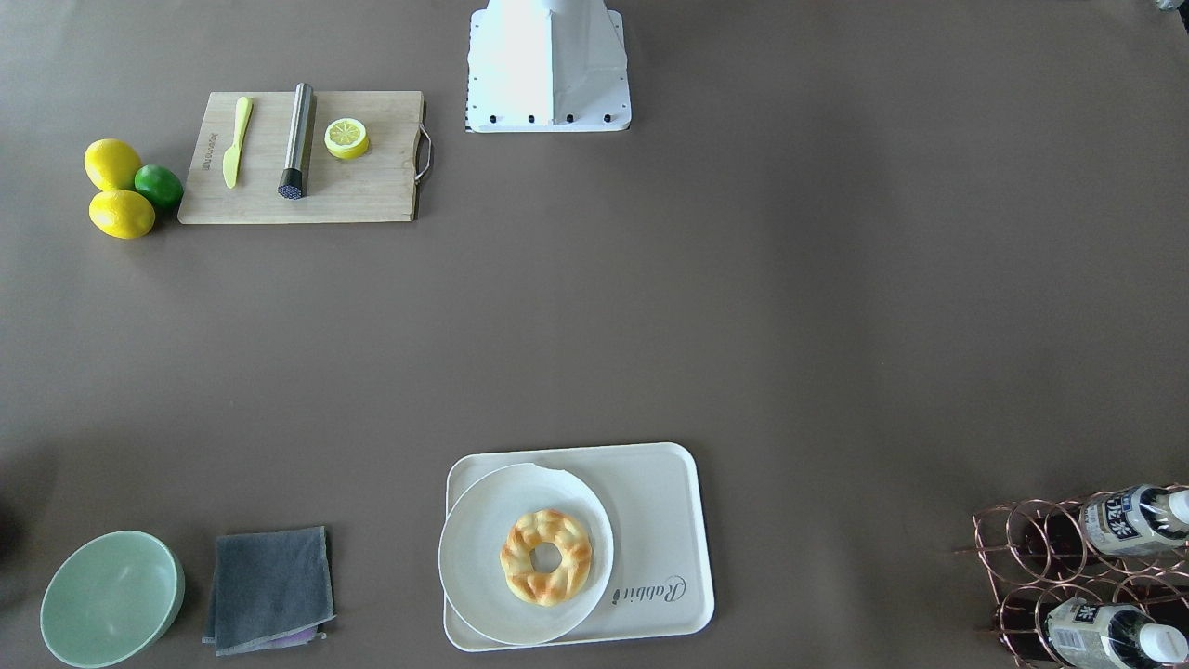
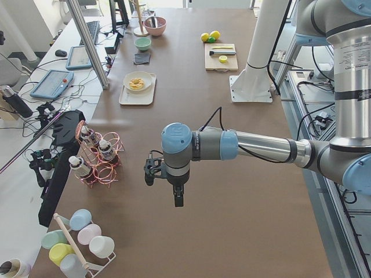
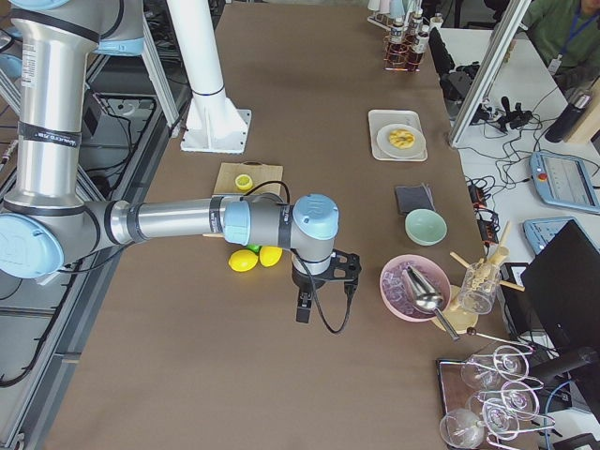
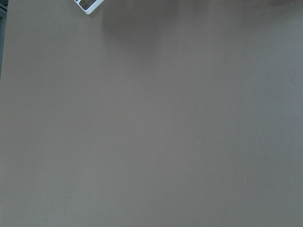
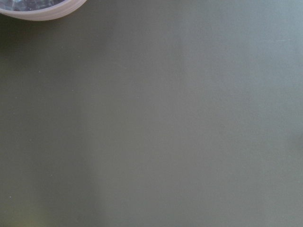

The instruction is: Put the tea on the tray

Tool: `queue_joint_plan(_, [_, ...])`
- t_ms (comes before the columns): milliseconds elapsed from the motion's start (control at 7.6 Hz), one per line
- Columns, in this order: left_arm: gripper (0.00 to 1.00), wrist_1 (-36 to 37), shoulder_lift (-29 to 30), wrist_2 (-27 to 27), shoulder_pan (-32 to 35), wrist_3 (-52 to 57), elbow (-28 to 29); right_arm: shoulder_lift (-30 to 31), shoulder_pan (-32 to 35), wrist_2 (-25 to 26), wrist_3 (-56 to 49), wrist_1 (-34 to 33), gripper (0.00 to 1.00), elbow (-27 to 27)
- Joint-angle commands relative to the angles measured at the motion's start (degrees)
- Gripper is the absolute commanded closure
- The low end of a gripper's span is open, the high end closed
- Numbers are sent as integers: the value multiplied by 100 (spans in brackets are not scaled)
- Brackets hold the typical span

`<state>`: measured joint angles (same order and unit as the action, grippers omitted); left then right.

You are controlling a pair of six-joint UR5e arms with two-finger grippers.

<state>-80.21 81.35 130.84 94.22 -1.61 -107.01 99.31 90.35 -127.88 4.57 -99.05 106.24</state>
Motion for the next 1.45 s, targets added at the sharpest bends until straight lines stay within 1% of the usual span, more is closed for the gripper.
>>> queue_joint_plan(0, [1, -20, -31, 12, 0, 12, -12, 0, 0, -9, 0, 0, 0, 2])
queue_joint_plan(263, [1, -47, 12, 29, -9, 12, -21, 0, 0, -9, 0, 0, 0, 2])
queue_joint_plan(526, [1, -257, 12, 56, -9, 12, 14, 9, 0, -9, 0, 0, 0, -7])
queue_joint_plan(789, [1, -293, -14, 82, 0, -23, -30, 1, 0, -131, 0, 52, 0, 2])
queue_joint_plan(921, [1, -293, 12, 160, -9, -32, 22, -121, 0, -124, 26, 61, 0, 11])
queue_joint_plan(1053, [1, -302, 30, 414, -9, -32, 23, -305, 0, -106, 18, 122, 0, -33])
queue_joint_plan(1184, [1, -345, 4, 825, 9, 11, 5, -307, 157, -149, 18, 436, 0, -25])
queue_joint_plan(1316, [1, -1016, -23, 1029, 17, 20, 144, -351, 193, -246, 26, 439, 0, -111])
